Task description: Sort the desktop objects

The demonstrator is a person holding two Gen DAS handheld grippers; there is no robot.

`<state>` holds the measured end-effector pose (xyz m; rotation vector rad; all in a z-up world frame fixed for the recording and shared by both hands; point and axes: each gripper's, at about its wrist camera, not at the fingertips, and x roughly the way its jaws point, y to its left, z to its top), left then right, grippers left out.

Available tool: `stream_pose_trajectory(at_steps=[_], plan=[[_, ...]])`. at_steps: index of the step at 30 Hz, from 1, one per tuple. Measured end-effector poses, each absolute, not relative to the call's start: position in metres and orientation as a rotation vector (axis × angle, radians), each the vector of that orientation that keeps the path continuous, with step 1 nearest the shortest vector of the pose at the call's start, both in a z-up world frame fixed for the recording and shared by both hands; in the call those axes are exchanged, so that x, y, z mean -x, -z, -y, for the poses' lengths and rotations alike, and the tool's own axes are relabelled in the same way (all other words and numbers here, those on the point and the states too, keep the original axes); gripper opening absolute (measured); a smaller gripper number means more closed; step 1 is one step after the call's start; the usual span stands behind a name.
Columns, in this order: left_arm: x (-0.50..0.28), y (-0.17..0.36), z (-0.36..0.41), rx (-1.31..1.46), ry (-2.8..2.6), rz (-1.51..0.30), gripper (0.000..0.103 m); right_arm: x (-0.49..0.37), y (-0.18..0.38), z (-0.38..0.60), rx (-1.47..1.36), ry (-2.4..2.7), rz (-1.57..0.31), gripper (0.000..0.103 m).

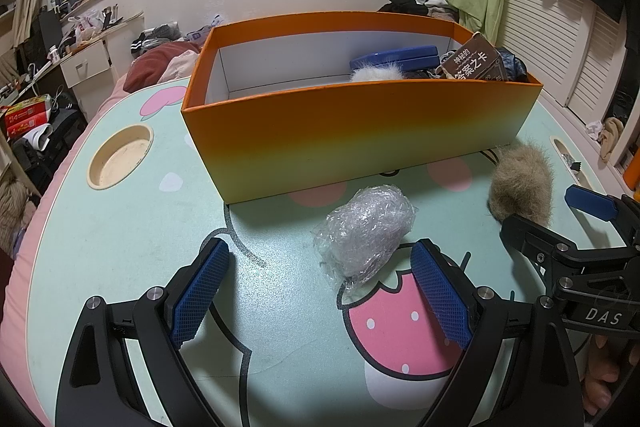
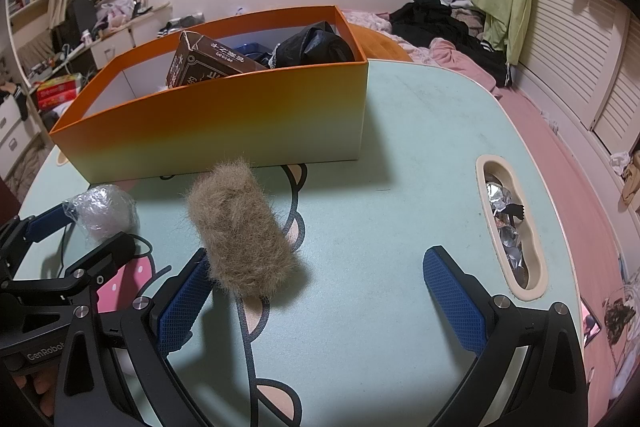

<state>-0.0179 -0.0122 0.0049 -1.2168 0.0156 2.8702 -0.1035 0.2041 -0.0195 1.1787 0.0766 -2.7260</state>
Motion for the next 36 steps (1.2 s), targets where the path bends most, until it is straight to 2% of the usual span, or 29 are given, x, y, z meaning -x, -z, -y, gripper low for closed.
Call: stream_pose_trajectory(at_steps=[27, 36], plan=[[0.0174, -0.0049, 0.0115, 1.217, -2.869, -0.015, 0.092, 0.1033, 0.0193, -0.2031, -1.178, 2.726, -0.077, 0.103], [0.016, -0.0083, 0.0097, 1.206, -2.865, -0.022, 0.088, 0.1031, 0.0195, -0.2027, -1.179, 2.727, -0.078, 0.103]])
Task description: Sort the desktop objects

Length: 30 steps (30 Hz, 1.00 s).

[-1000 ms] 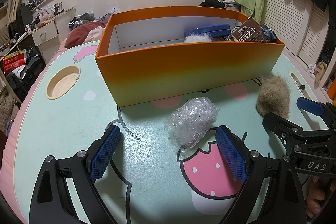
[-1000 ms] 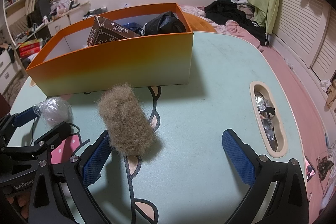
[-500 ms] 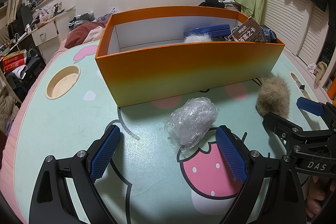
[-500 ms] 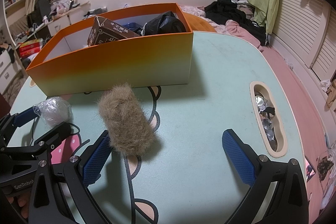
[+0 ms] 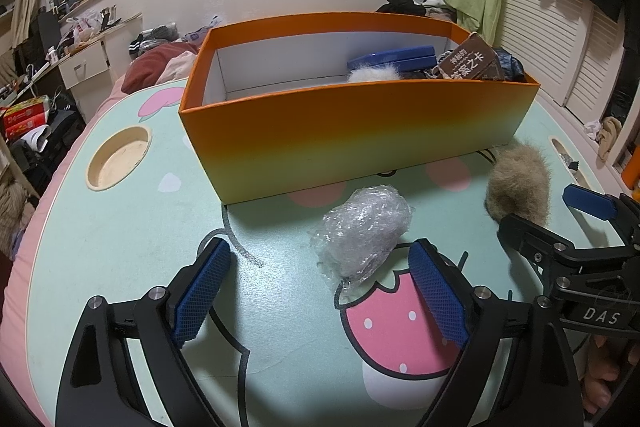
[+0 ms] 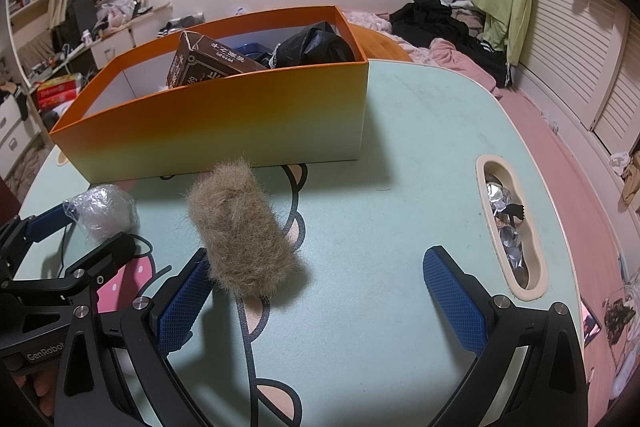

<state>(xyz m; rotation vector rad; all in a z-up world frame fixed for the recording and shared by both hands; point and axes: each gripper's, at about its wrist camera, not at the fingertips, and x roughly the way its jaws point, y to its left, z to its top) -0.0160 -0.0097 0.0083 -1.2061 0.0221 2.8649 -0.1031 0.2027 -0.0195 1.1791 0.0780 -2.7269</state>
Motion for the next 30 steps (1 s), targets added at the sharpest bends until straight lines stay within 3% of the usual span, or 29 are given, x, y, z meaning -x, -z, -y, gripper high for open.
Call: stream_pose_trajectory(at_steps=[21, 22, 23, 25, 28, 30], plan=[[0.016, -0.011, 0.006, 1.187, -2.857, -0.035, 0.083, 0.103, 0.019, -0.201, -1.18, 2.728, -0.075, 0.103], [0.016, -0.012, 0.004, 1.17, -2.85, -0.045, 0.073, 0.103, 0.019, -0.201, -1.178, 2.726, -0.074, 0.103], [0.014, -0.013, 0.001, 1.145, -2.846, -0.059, 0.056, 0.102, 0.018, -0.201, -1.169, 2.713, -0.071, 0.103], [0.011, -0.014, -0.005, 1.101, -2.829, -0.084, 0.036, 0.1, 0.017, -0.198, -1.147, 2.689, -0.072, 0.102], [0.009, -0.015, -0.007, 1.084, -2.813, -0.085, 0.033, 0.093, 0.016, -0.192, -1.082, 2.707, -0.124, 0.074], [0.01, -0.016, -0.005, 1.08, -2.809, -0.061, 0.033, 0.088, 0.015, -0.186, -1.034, 2.699, -0.168, 0.035]])
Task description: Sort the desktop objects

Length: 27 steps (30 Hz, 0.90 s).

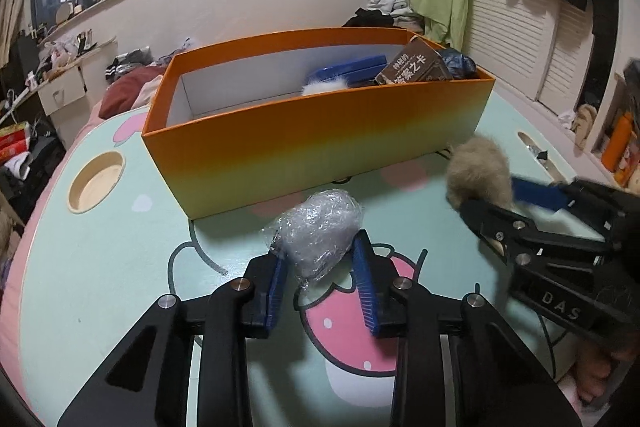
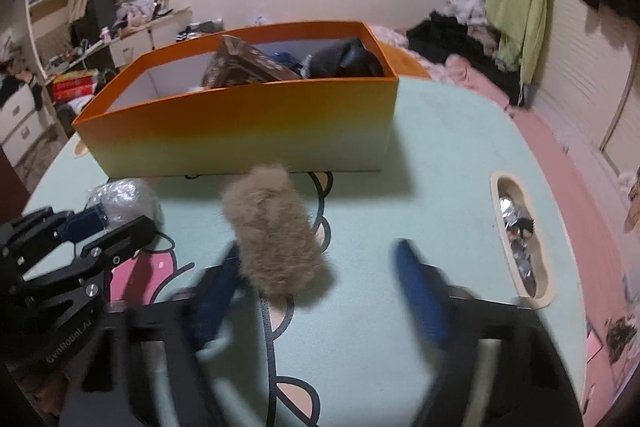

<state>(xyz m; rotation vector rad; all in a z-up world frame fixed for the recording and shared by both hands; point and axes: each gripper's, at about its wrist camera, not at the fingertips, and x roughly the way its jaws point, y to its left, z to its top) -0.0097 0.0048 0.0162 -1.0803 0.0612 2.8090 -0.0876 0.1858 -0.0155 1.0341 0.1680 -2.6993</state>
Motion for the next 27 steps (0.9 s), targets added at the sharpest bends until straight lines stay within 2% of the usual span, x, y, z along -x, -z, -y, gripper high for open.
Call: stream_pose_trajectory(at_steps=[1, 2, 10, 11, 12, 13, 14, 15, 17, 19, 21, 27], plan=[[0.01, -0.016, -0.003, 1.08, -2.808, -0.048, 0.033, 0.086, 0.015, -0.182, -1.013, 2.686, -0.186, 0.026], [0.01, -0.017, -0.002, 1.08, -2.807, -0.043, 0.033, 0.085, 0.016, -0.18, -1.002, 2.684, -0.202, 0.023], [0.009, -0.015, -0.004, 1.084, -2.816, -0.052, 0.033, 0.089, 0.016, -0.193, -1.003, 2.648, -0.06, 0.023], [0.01, -0.015, -0.006, 1.088, -2.819, -0.062, 0.037, 0.089, 0.015, -0.192, -1.003, 2.649, -0.066, 0.024], [0.009, -0.014, -0.006, 1.091, -2.825, -0.069, 0.042, 0.089, 0.015, -0.191, -1.004, 2.652, -0.074, 0.028], [0.01, -0.014, -0.006, 1.1, -2.833, -0.074, 0.054, 0.088, 0.016, -0.19, -1.006, 2.659, -0.079, 0.032], [0.011, -0.013, -0.005, 1.11, -2.835, -0.067, 0.06, 0.087, 0.015, -0.189, -1.011, 2.665, -0.077, 0.044], [0.011, -0.013, -0.004, 1.114, -2.838, -0.062, 0.062, 0.087, 0.016, -0.191, -1.019, 2.67, -0.069, 0.061], [0.011, -0.012, -0.003, 1.132, -2.849, -0.057, 0.075, 0.091, 0.015, -0.2, -1.037, 2.673, -0.001, 0.074], [0.013, -0.011, -0.002, 1.152, -2.847, -0.052, 0.081, 0.091, 0.014, -0.204, -1.037, 2.678, 0.039, 0.077], [0.013, -0.01, -0.002, 1.151, -2.848, -0.055, 0.081, 0.091, 0.014, -0.204, -1.043, 2.683, 0.037, 0.08], [0.012, -0.01, -0.003, 1.151, -2.848, -0.055, 0.081, 0.09, 0.014, -0.2, -1.048, 2.688, 0.014, 0.08]])
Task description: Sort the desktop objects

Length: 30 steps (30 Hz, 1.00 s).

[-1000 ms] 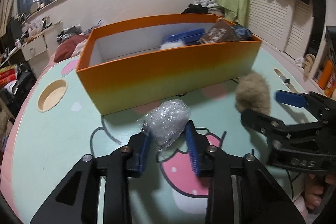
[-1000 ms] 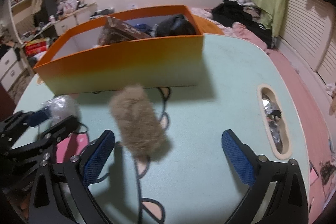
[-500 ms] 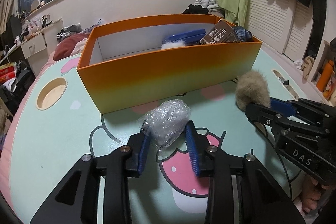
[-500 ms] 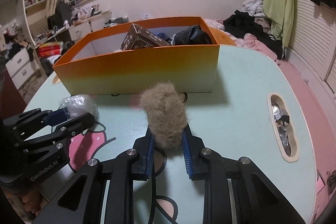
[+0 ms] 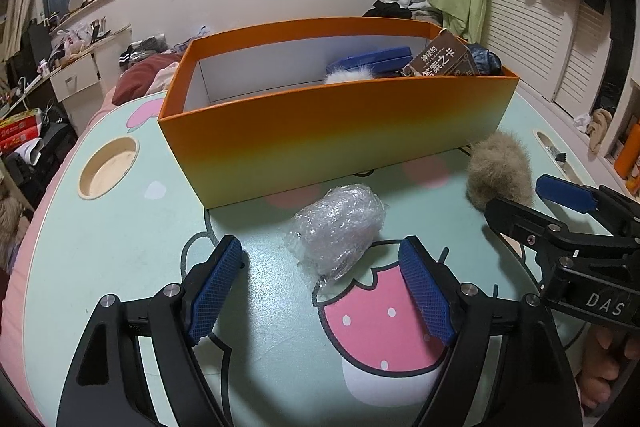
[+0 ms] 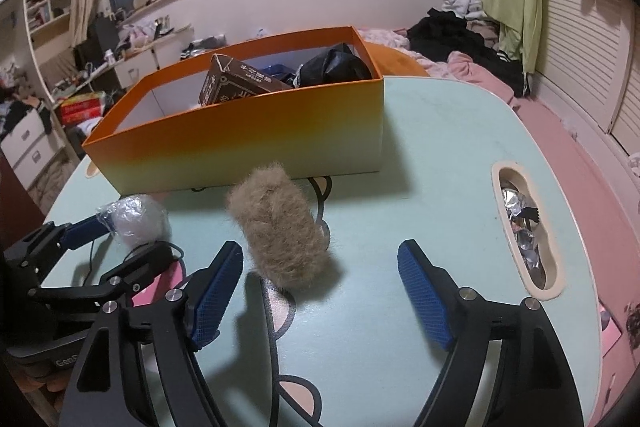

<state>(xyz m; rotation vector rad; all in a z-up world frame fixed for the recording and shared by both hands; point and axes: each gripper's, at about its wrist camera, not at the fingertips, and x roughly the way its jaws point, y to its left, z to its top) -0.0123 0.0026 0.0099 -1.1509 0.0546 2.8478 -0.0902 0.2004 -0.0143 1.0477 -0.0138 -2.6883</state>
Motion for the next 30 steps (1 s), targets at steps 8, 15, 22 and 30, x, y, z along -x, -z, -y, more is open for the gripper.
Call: stream_pose_trajectory(at_steps=[8, 15, 22, 30], plan=[[0.009, -0.01, -0.004, 1.119, -2.843, -0.061, 0.056, 0.09, 0.015, -0.199, -1.049, 2.69, 0.005, 0.08], [-0.002, -0.02, 0.0, 0.976, -2.838, -0.019, 0.031, 0.081, 0.016, -0.184, -0.987, 2.667, -0.107, 0.023], [0.001, -0.02, 0.004, 0.978, -2.836, 0.006, 0.031, 0.076, 0.015, -0.189, -0.94, 2.676, -0.069, 0.023], [0.001, -0.018, 0.002, 0.999, -2.839, 0.006, 0.031, 0.077, 0.015, -0.187, -0.957, 2.672, -0.073, 0.023]])
